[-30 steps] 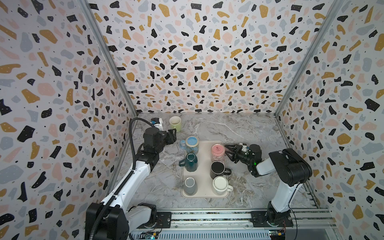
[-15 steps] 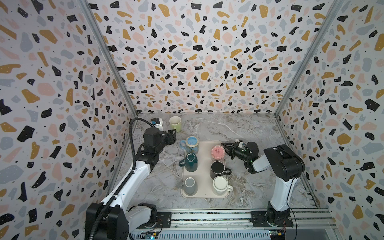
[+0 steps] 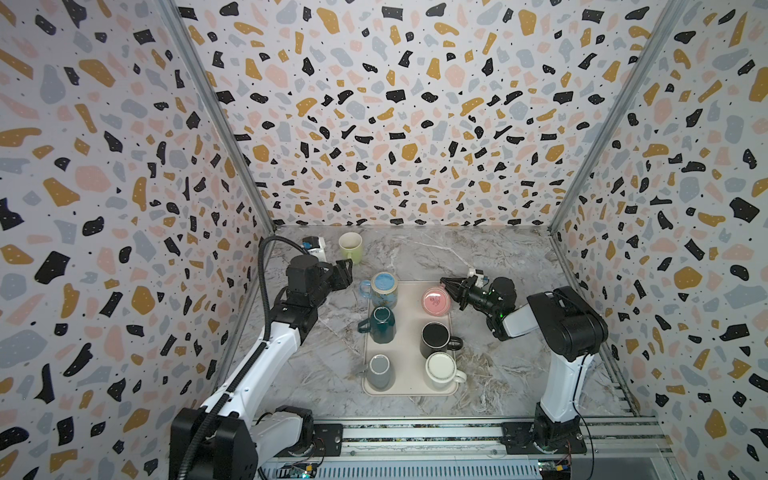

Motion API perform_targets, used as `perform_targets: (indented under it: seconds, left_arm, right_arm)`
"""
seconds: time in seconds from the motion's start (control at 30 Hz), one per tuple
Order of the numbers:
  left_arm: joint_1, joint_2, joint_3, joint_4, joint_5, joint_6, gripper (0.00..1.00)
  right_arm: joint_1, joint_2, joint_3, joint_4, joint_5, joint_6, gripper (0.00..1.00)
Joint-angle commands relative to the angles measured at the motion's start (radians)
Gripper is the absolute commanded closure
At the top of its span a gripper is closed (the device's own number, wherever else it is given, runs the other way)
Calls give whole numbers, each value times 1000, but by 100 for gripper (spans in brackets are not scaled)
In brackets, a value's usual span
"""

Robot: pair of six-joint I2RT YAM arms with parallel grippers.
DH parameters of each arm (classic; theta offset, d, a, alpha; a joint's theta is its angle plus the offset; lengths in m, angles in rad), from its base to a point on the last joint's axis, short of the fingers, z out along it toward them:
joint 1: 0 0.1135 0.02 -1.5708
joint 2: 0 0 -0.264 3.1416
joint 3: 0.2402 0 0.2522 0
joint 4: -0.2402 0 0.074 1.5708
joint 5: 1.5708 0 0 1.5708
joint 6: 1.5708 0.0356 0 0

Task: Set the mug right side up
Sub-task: 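Lift the pink mug and rotate it upright with the right gripper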

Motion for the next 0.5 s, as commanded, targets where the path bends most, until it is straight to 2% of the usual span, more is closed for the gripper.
perform_targets:
  seconds: [0.0, 0.2, 0.27, 0.47]
  left_arm:
    - [-4, -25, 29, 15, -9, 20, 36]
    - [-4, -31, 30, 14, -10, 20, 36]
    - [-4, -31, 33, 14, -7, 20, 35]
    - [-3, -30, 45, 20, -2, 20, 36]
  right_arm:
    - [5, -30, 33, 5, -17, -61, 100]
    - [14, -67, 62, 1, -36, -98, 100]
    - [17, -89, 78, -49, -41, -129, 100]
    - [33, -194, 149, -259, -32, -325, 100]
